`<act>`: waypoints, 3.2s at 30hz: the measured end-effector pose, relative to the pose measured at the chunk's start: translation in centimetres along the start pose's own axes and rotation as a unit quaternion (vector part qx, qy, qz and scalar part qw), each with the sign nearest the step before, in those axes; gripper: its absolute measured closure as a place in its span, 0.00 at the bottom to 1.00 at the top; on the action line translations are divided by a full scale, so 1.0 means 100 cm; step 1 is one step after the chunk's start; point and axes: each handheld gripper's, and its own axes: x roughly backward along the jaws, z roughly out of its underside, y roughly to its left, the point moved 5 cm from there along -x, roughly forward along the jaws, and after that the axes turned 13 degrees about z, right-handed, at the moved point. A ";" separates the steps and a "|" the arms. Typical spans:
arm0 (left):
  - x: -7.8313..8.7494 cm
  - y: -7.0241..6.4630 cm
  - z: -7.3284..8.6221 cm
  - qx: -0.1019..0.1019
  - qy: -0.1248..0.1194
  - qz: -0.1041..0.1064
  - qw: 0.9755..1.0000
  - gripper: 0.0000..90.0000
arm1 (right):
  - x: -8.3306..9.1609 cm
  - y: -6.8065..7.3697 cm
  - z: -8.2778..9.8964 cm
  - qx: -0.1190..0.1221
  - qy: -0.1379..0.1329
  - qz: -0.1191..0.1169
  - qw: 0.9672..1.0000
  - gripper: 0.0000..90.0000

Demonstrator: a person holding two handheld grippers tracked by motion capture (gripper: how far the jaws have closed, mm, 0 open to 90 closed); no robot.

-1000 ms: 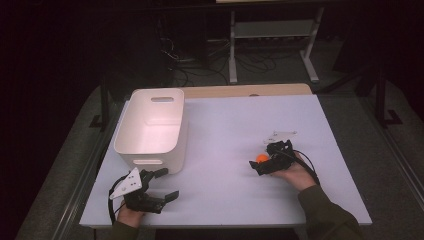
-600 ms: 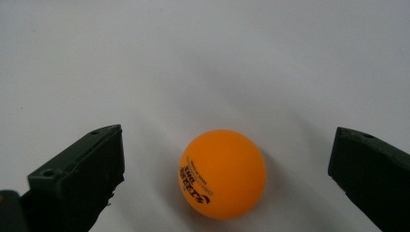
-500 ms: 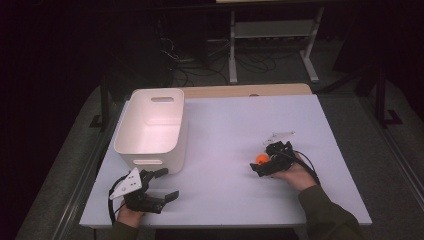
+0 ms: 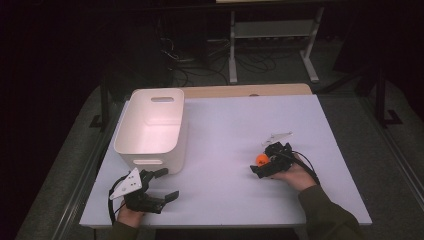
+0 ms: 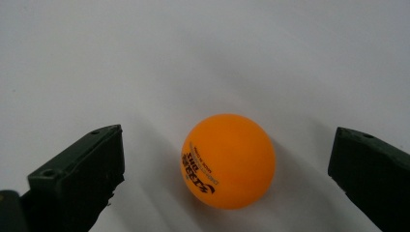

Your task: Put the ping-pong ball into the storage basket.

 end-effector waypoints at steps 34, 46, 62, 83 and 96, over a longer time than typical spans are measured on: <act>0.000 0.000 0.000 -0.001 0.000 0.000 1.000 0.16 | 0.004 -0.001 0.000 -0.006 0.003 -0.003 1.000 0.22; 0.000 0.000 0.000 0.000 0.001 0.000 1.000 0.16 | 0.004 0.000 0.001 -0.006 0.005 -0.009 1.000 0.33; 0.000 0.000 0.000 0.001 0.000 0.000 1.000 0.16 | 0.003 -0.001 0.001 -0.009 0.010 -0.012 1.000 0.44; 0.000 0.000 0.000 -0.001 -0.001 0.000 1.000 0.16 | 0.004 -0.003 0.001 -0.013 0.012 -0.015 1.000 0.54; 0.000 0.000 0.000 -0.001 -0.001 0.000 1.000 0.16 | 0.007 -0.007 -0.001 -0.026 0.008 -0.014 1.000 0.55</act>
